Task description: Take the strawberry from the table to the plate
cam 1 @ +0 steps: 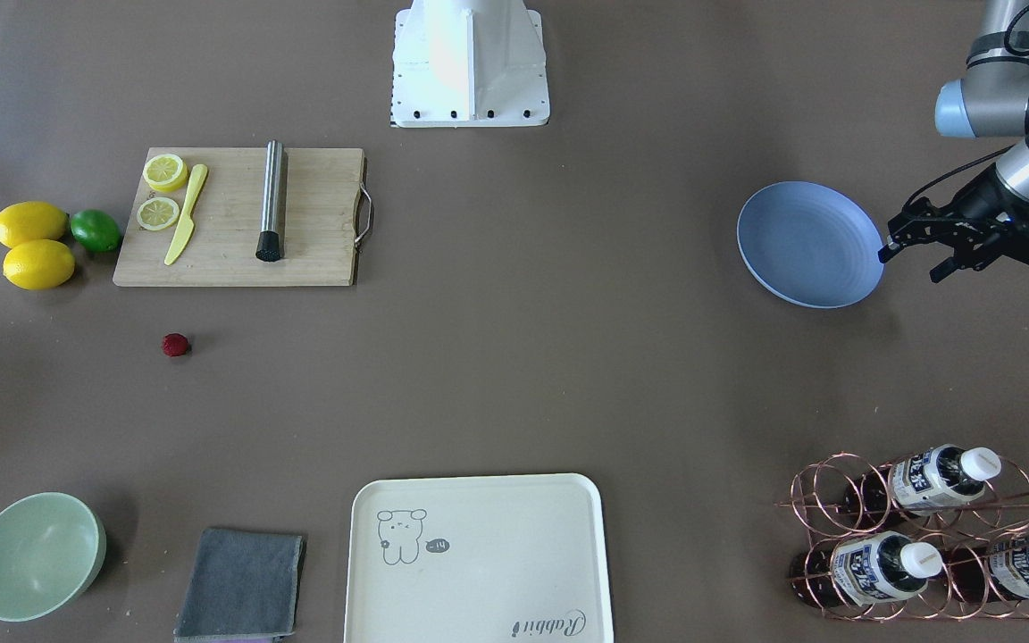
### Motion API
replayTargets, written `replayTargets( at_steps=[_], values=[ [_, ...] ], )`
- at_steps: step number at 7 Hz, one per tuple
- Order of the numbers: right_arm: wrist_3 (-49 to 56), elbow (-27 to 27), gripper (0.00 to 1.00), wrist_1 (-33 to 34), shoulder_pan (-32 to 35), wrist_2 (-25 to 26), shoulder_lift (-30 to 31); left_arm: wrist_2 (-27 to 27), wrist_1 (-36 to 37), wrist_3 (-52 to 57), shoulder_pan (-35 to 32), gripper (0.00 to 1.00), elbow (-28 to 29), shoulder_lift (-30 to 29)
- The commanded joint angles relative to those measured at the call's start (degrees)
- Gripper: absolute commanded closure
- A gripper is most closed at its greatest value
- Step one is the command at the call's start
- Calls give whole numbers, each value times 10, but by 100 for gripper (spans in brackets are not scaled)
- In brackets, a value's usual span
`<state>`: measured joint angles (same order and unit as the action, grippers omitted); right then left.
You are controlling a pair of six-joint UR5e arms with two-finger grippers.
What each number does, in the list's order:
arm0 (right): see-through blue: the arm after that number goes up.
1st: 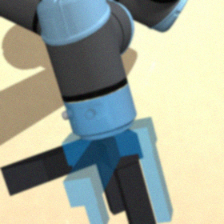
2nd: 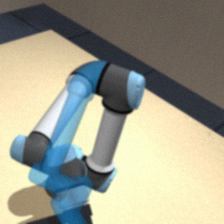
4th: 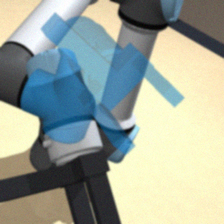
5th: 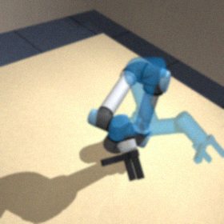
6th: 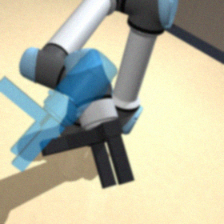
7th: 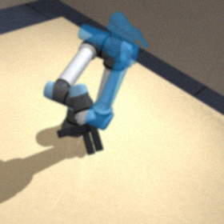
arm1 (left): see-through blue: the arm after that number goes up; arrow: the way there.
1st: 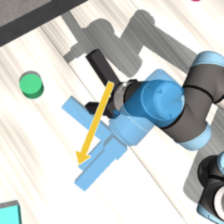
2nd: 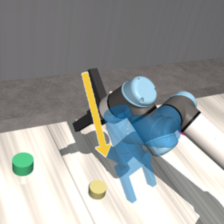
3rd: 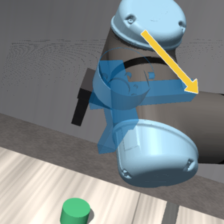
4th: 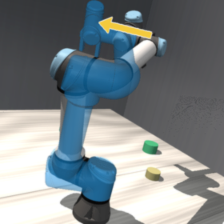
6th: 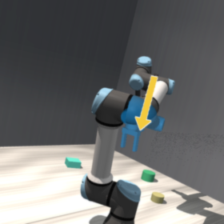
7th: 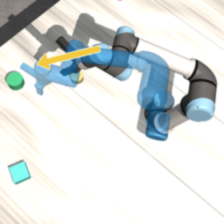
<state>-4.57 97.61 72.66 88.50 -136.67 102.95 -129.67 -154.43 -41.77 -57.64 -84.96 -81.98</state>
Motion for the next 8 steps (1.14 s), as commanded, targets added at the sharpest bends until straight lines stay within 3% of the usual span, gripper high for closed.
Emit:
replayTargets(
  at_steps=[1, 3, 5, 6, 8],
  values=[
    [0, -1, 0, -1, -1, 0, 0, 14, -49, -5, 22, 16, 22, 9],
    [0, -1, 0, -1, -2, 0, 0, 14, -51, -7, 31, 21, 21, 9],
    [0, -1, 0, -1, -2, 0, 0, 14, -52, -5, 35, 53, 20, 7],
    [1, -1, 0, -1, -2, 0, 0, 15, -55, -4, 48, 63, 22, 6],
    [1, -1, 0, -1, -2, 0, 1, 15, -64, -2, 50, 64, 23, 8]
  ],
)
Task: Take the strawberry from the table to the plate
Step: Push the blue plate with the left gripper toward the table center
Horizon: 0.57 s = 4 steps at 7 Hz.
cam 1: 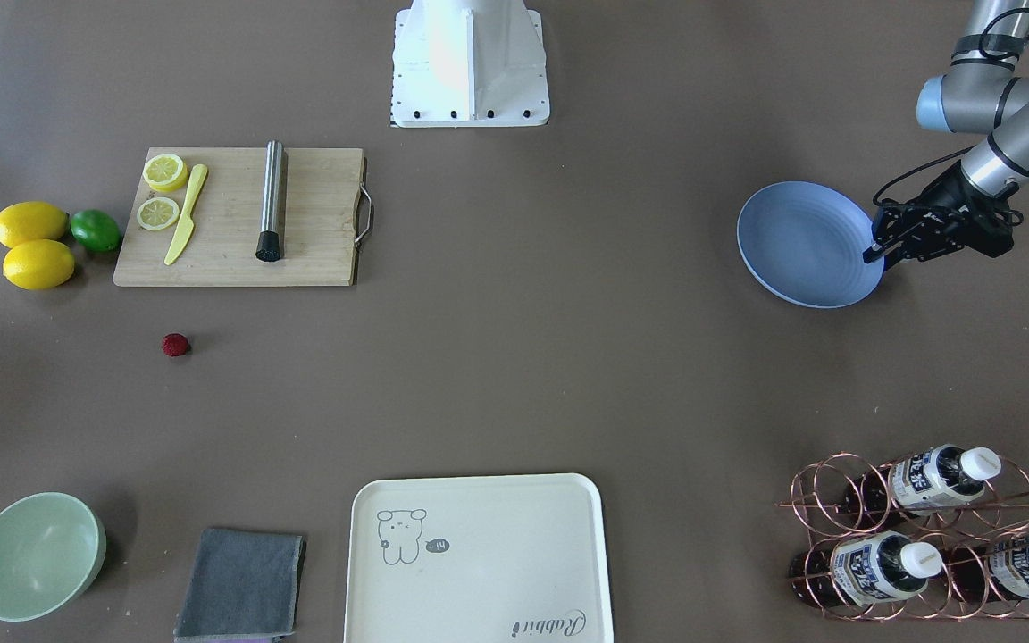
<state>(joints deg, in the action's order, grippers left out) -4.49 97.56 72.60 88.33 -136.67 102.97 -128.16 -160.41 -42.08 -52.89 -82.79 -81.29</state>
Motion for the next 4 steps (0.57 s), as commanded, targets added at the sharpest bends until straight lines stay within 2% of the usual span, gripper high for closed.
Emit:
replayTargets(
  at_steps=[1, 2, 4],
  values=[
    [0, 0, 0, 0, 0, 0, 0, 0, -4, 0, 2, 75, 0, 1],
    [0, -1, 0, 0, 0, 0, 0, 0, -7, -2, 2, 100, -4, 1],
    [-1, 0, 0, 0, 0, 0, 4, -8, -3, -15, 2, 100, -18, -10]
  ],
)
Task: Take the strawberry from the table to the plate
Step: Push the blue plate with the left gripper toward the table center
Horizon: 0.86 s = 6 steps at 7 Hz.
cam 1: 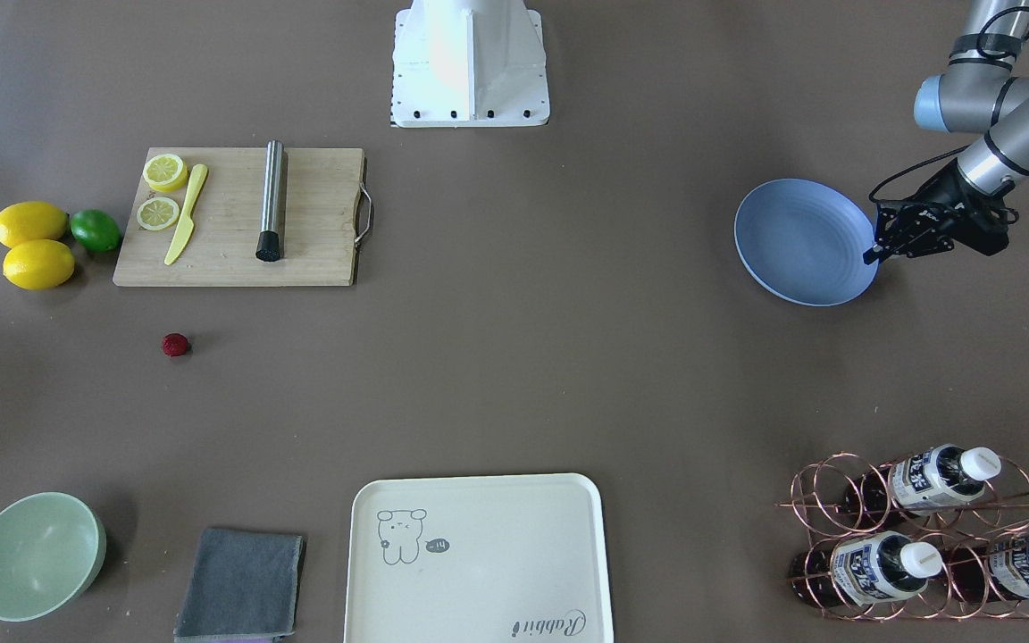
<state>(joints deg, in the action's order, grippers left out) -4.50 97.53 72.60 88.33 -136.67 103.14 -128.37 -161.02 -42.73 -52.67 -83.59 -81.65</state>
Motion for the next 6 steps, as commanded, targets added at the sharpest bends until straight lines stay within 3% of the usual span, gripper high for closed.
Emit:
replayTargets(
  at_steps=[1, 2, 3, 6],
  values=[
    [-2, 0, 0, 1, -1, -1, 2, -28, 9, -53, -2, 100, -19, -31],
    [-2, 1, 0, 1, -1, -6, 1, -62, 9, -99, -5, 100, -19, -67],
    [-2, 0, 0, 1, -1, -11, 1, -63, 40, -138, -5, 100, -18, -118],
    [-5, -1, 0, 2, -3, -11, 1, -44, 204, -141, 1, 100, -17, -271]
  ],
)
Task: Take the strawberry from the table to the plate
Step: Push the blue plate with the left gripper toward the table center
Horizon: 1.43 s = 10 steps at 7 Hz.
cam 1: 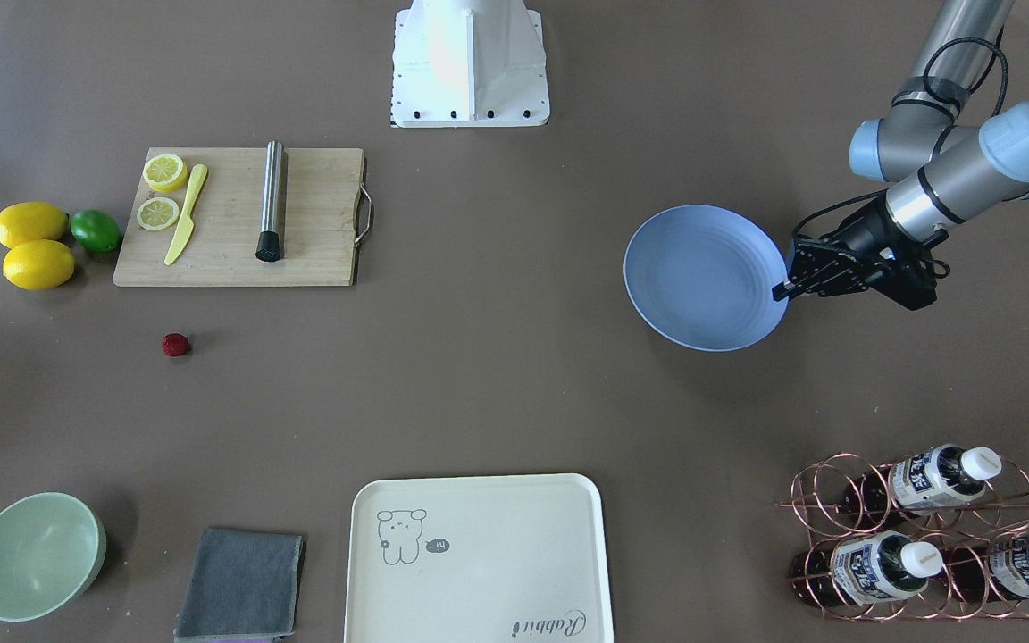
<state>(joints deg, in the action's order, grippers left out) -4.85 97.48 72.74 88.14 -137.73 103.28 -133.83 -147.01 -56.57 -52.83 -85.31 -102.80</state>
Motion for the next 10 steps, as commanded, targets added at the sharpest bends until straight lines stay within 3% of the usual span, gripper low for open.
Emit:
replayTargets(
  at_steps=[1, 3, 4, 7, 8, 9, 10],
  values=[
    [-2, -2, 0, 0, -1, -1, 0, 47, 105, -5, 42, 100, -1, -95],
    [-6, -2, 0, 0, -3, -1, -2, 150, 112, -79, 139, 100, 19, -164],
    [-12, -2, 0, 0, -3, -1, -4, 173, 112, -89, 165, 100, 30, -180],
    [-25, -1, 0, 0, -9, -1, -5, 194, 113, -93, 179, 100, 58, -207],
    [-24, -1, 0, -1, -16, 2, -5, 201, 112, -91, 179, 92, 59, -210],
    [-24, -1, 0, -1, -23, 11, -6, 203, 110, -89, 178, 4, 59, -209],
    [-17, 6, 0, -2, -24, 31, -6, 203, 110, -88, 172, 3, 56, -206]
  ],
)
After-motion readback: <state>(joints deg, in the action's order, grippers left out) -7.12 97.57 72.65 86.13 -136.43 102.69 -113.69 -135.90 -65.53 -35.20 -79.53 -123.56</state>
